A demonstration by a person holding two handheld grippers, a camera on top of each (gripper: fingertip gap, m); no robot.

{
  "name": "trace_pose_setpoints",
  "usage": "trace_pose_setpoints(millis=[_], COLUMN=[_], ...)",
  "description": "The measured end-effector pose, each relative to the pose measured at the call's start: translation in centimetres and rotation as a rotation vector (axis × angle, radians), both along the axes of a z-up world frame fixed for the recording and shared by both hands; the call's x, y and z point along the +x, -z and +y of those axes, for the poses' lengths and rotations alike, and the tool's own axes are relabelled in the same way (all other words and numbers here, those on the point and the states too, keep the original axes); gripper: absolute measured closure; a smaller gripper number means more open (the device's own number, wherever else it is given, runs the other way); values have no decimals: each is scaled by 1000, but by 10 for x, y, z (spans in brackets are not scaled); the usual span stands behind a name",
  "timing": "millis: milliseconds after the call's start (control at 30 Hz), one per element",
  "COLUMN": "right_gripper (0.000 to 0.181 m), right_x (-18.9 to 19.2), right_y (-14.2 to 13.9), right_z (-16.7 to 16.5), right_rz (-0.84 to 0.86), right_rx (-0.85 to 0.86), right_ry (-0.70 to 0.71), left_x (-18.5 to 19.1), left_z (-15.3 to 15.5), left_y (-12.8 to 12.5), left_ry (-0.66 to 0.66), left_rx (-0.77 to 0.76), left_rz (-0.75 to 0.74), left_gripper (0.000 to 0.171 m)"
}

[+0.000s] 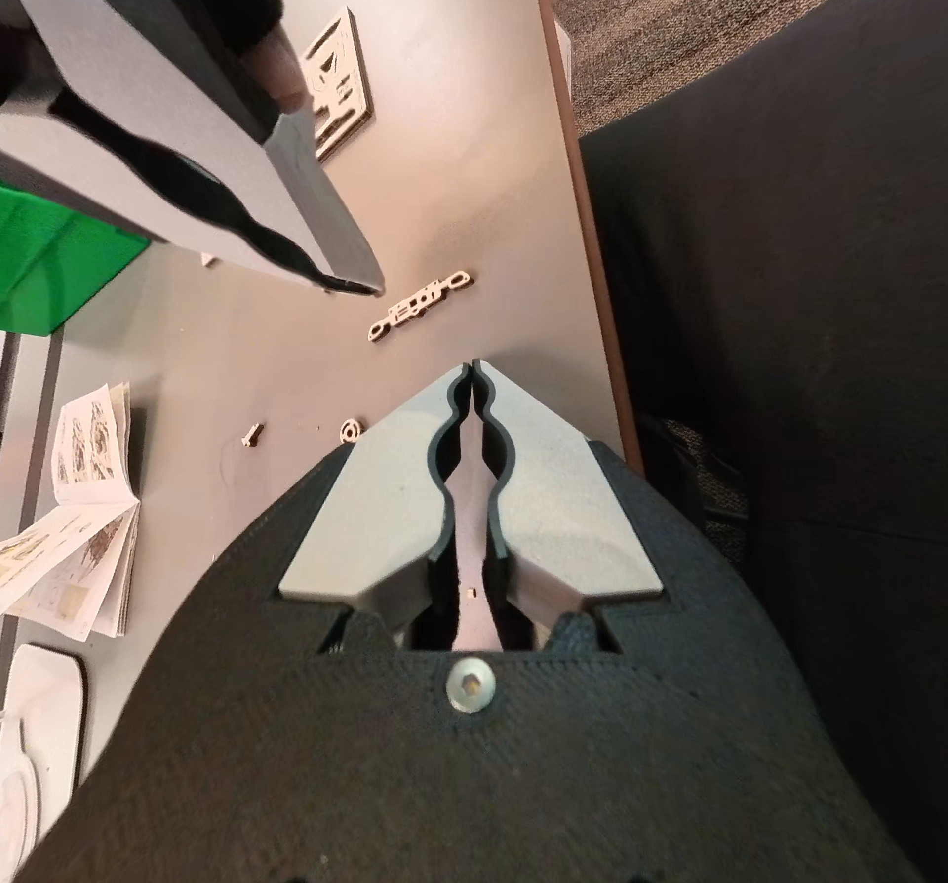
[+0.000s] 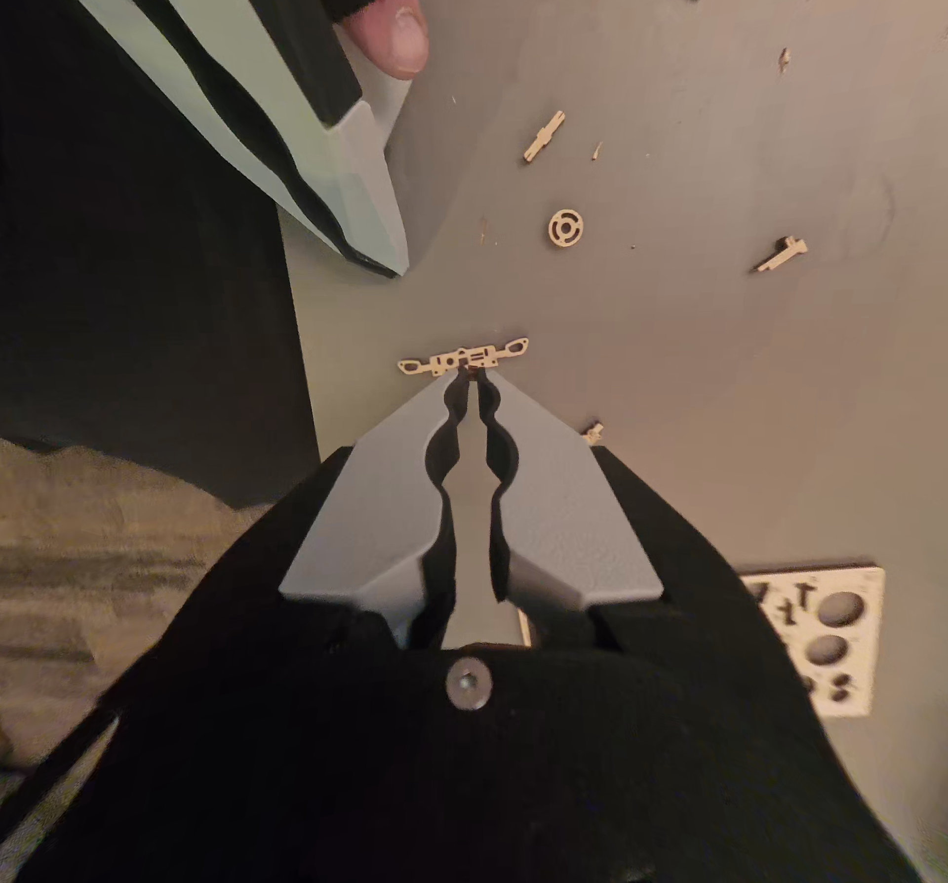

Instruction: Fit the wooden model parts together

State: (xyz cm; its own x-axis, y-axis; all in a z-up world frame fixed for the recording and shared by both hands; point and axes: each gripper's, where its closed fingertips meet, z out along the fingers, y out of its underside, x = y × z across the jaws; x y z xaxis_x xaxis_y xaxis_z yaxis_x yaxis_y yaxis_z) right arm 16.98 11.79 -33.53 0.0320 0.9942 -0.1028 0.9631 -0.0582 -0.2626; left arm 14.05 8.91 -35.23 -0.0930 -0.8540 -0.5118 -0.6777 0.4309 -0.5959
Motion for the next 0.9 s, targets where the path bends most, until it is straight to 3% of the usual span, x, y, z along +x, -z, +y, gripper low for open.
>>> trace_pose_setpoints(millis=[133,267,400,533,733,900], right_gripper=[181,180,180,180,180,180], right_x=[-9,-18,-24,-29,-41,-46], right_y=[-18,-46,-76,-102,-114,-121], right_z=[0,3,4,5,-5,-8], right_rz=[259,554,816,1016,1085,1116], right_rx=[-97,-246,-406,-536,-605,-623], right_ry=[172,352,478,568,582,584], left_x=[-2,-6,-5,-6,-3,0], left_z=[4,15,24,37,28,22], left_y=[-1,-15,-53,-98,-125,-132], left_ry=[-29,-71,-98,-104,-47,-32], left_rx=[-41,-66,-118,-51,16,46], left_rz=[-3,-61,-219,-345,-398,-400], left_gripper=[171,155,147,146,151,164])
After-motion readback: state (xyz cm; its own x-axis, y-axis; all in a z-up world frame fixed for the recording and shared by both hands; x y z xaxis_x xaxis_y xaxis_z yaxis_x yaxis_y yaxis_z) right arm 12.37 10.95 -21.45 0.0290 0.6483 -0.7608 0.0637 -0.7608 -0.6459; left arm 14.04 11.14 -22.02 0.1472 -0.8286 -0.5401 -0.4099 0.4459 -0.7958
